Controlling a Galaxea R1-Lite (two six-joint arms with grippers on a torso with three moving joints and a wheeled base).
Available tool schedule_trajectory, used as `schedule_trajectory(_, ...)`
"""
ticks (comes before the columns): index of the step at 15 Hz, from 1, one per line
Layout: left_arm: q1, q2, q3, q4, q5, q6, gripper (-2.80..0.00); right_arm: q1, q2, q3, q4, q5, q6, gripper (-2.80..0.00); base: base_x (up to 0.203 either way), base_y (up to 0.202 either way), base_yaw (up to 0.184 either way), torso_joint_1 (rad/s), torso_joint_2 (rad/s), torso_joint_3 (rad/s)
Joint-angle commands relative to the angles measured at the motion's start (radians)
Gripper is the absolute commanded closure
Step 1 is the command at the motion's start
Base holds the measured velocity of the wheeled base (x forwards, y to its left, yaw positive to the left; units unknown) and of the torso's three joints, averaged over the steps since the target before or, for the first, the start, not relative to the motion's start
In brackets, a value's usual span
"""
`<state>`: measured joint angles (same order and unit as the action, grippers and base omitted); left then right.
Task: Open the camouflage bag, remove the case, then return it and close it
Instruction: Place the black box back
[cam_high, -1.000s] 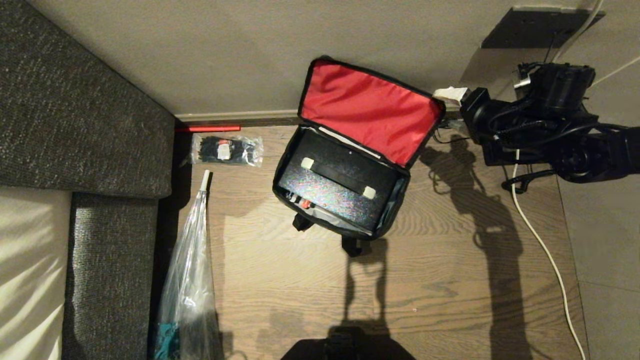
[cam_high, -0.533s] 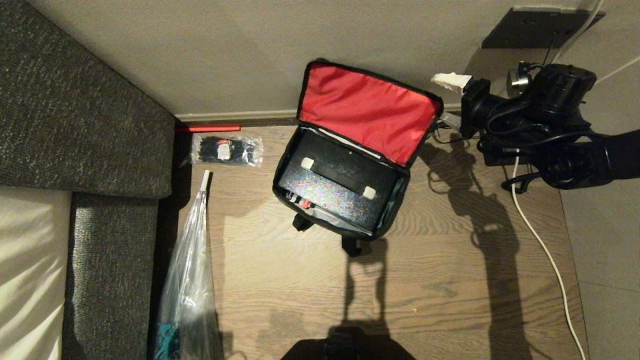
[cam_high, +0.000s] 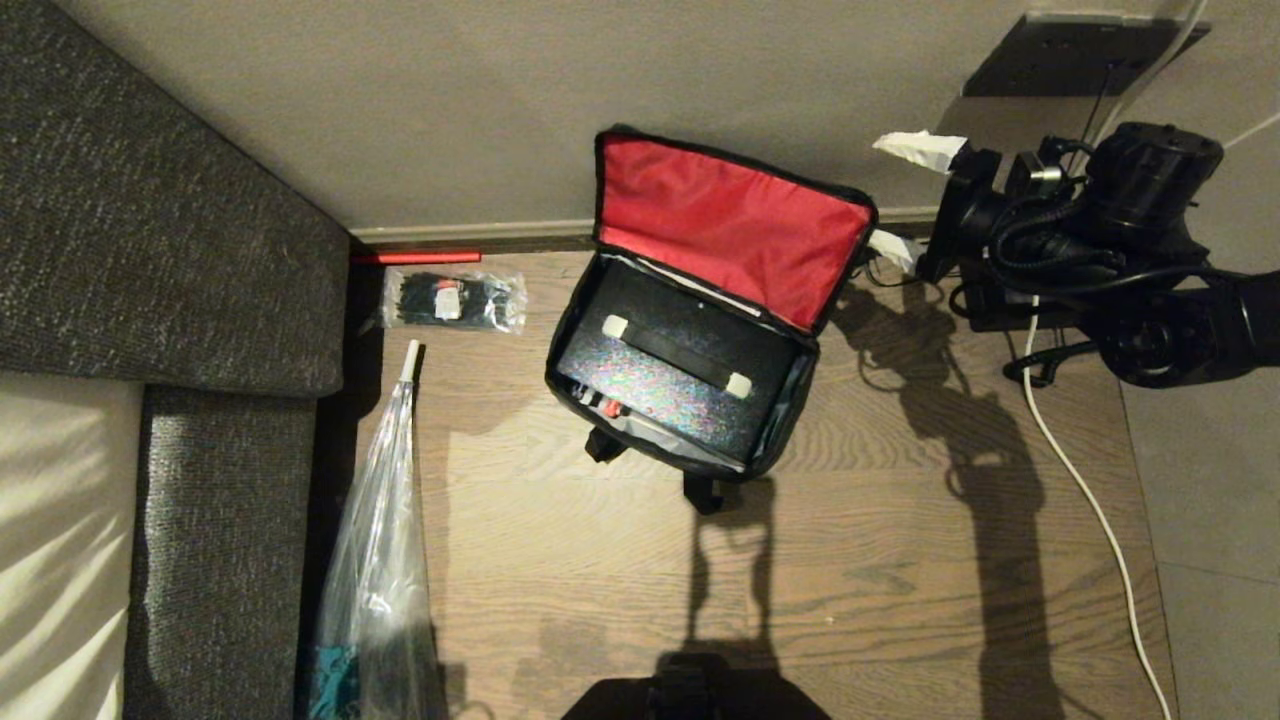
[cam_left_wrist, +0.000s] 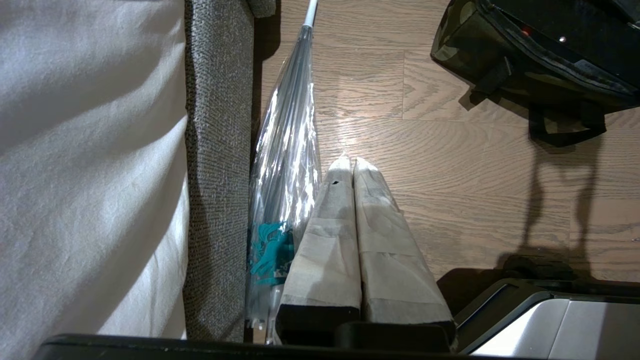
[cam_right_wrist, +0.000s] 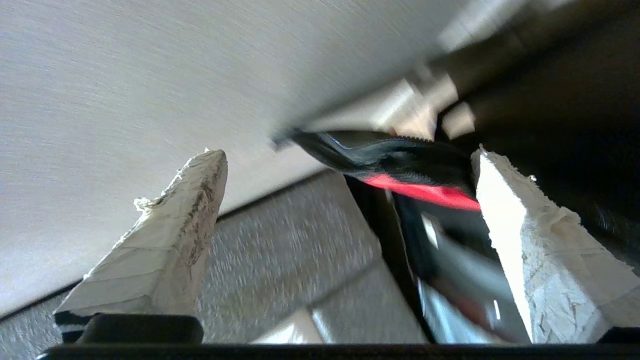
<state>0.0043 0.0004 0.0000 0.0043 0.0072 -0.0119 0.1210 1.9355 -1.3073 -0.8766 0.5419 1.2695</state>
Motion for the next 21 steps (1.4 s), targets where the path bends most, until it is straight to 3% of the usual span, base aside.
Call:
schedule_trajectory(1,0.000,-0.002,0.003,0.000,0.000,0.000,0.00,0.025,-0.086,0.100,0.045,0.021,0.008,-2.80,0.000,0.000,0.000,0.000,0.00,0.000)
schedule_trajectory(5,0.000,-0.002,0.003,0.000,0.000,0.000,0.00,0.097,-0.176,0.262,0.134,0.029,-0.006,-2.80,0.000,0.000,0.000,0.000,0.00,0.000)
schedule_trajectory(7,0.000,-0.002,0.003,0.000,0.000,0.000,0.00,0.106,-0.186,0.280,0.138,0.028,-0.034,-2.80,0.000,0.000,0.000,0.000,0.00,0.000)
schedule_trajectory(9,0.000,-0.002,0.003,0.000,0.000,0.000,0.00,0.107,-0.208,0.319,0.132,0.030,-0.114,-2.80,0.000,0.000,0.000,0.000,0.00,0.000)
schedule_trajectory(15,0.000,-0.002,0.003,0.000,0.000,0.000,0.00,0.041,-0.107,0.256,0.118,0.022,-0.398,-2.80,0.000,0.000,0.000,0.000,0.00,0.000)
schedule_trajectory(17,0.000,-0.002,0.003,0.000,0.000,0.000,0.00,0.027,-0.054,0.202,0.102,0.002,-0.431,-2.80,0.000,0.000,0.000,0.000,0.00,0.000)
schedule_trajectory(19,0.000,-0.002,0.003,0.000,0.000,0.000,0.00,0.023,0.020,0.112,0.058,-0.098,-0.431,-2.80,0.000,0.000,0.000,0.000,0.00,0.000)
schedule_trajectory(21,0.000,-0.002,0.003,0.000,0.000,0.000,0.00,0.021,0.077,0.084,-0.019,-0.127,-0.430,-2.80,0.000,0.000,0.000,0.000,0.00,0.000)
